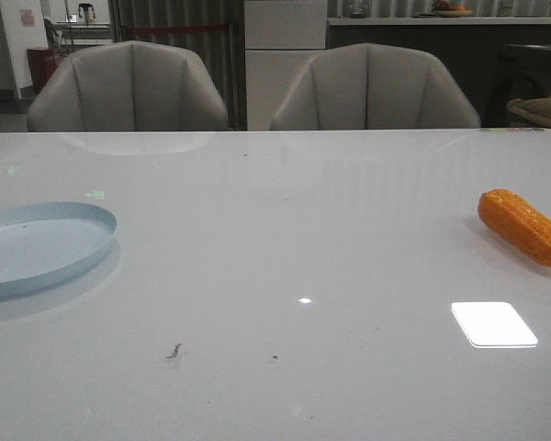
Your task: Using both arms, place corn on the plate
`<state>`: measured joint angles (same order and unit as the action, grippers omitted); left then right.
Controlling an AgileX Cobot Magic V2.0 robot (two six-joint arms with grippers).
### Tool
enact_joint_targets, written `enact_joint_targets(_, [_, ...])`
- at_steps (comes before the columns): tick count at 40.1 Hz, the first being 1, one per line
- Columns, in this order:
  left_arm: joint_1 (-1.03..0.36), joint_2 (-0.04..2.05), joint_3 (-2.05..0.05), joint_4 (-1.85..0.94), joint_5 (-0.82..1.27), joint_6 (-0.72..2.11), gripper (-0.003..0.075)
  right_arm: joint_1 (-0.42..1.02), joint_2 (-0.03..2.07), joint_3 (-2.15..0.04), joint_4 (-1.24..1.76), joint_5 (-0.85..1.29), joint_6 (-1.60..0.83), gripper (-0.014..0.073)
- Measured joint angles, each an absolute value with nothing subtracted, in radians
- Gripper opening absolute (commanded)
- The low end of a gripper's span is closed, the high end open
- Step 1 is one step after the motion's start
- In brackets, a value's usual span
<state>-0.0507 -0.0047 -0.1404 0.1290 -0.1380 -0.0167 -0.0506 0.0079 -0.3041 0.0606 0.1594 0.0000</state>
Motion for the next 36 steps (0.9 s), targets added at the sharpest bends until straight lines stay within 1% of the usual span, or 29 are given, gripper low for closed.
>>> enact_joint_targets(3, [-0.051, 0.03, -0.225, 0.169, -0.09, -0.017, 0.0094, -0.051, 0.071, -0.4, 0.029, 0.2, 0.0, 0.0025])
enact_joint_targets(6, [-0.051, 0.11, -0.315, 0.2, -0.058, -0.017, 0.0094, -0.051, 0.164, -0.495, 0.014, 0.223, 0.0, 0.0025])
enact_joint_targets(13, [-0.051, 0.371, -0.503, 0.225, -0.038, -0.017, 0.0094, -0.051, 0.458, -0.676, 0.0, 0.234, 0.0, 0.0025])
enact_joint_targets(18, [-0.051, 0.55, -0.574, 0.227, -0.038, -0.017, 0.0094, -0.051, 0.631, -0.739, 0.0, 0.234, 0.0, 0.0025])
enact_joint_targets(22, [-0.051, 0.675, -0.587, 0.213, -0.034, -0.017, 0.0095, -0.051, 0.737, -0.748, 0.0, 0.238, 0.0, 0.0025])
enact_joint_targets(25, [-0.051, 0.77, -0.587, 0.174, -0.022, -0.017, 0.0099, -0.051, 0.821, -0.748, 0.0, 0.261, 0.0, 0.0042])
enact_joint_targets(26, [-0.051, 0.794, -0.587, 0.155, -0.017, -0.017, 0.0106, -0.051, 0.842, -0.748, 0.0, 0.265, 0.0, 0.0062])
enact_joint_targets(27, [-0.051, 0.82, -0.587, 0.134, -0.01, -0.017, 0.0123, -0.051, 0.865, -0.748, 0.0, 0.27, 0.0, 0.0099])
enact_joint_targets(29, [-0.051, 0.862, -0.587, 0.112, 0.0, -0.017, 0.0174, -0.051, 0.903, -0.748, 0.0, 0.282, 0.0, 0.0208])
enact_joint_targets(32, [-0.051, 0.924, -0.587, 0.098, 0.006, -0.017, 0.0292, -0.051, 0.95, -0.748, 0.007, 0.29, 0.0, 0.0423])
enact_joint_targets(34, [-0.051, 0.953, -0.587, 0.097, 0.006, -0.017, 0.0361, -0.051, 0.977, -0.748, 0.007, 0.29, 0.0, 0.0491])
enact_joint_targets(36, [-0.051, 0.982, -0.587, 0.091, 0.006, -0.017, 0.0424, -0.051, 1.002, -0.748, 0.007, 0.291, 0.0, 0.0514])
